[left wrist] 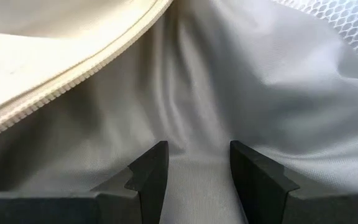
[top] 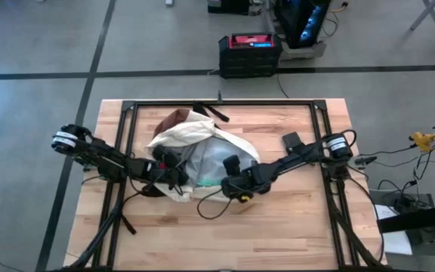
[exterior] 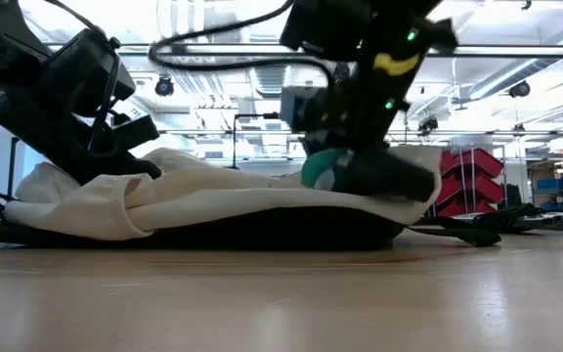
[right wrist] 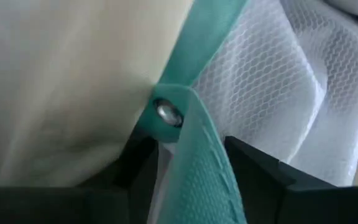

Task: Unpack backpack
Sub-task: Remove the green zip bag from the white backpack

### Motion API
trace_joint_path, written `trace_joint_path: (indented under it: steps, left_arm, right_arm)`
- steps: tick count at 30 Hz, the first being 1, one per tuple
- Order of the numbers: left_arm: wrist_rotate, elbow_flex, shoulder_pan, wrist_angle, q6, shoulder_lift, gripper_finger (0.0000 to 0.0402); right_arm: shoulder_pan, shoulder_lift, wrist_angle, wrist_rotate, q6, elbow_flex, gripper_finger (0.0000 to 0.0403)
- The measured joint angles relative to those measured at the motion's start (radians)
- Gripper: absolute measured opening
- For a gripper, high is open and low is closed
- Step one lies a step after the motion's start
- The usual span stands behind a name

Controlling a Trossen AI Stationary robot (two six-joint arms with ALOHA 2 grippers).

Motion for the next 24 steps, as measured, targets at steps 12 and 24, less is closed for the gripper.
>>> trace_joint_path:
  steps: [12, 24]
  left_arm:
    - [-0.018, -0.002, 0.002, -0.003, 0.018, 0.000, 0.0157]
    - [-0.060, -0.008, 0.003, 0.001, -0.035, 0.002, 0.0157]
  right_arm:
    - [0.011, -0.133, 0.055, 0.201, -0.063, -0.002, 0.0001]
    - [0.095, -0.437, 0.128, 0.151, -0.089, -0.004, 0.0000]
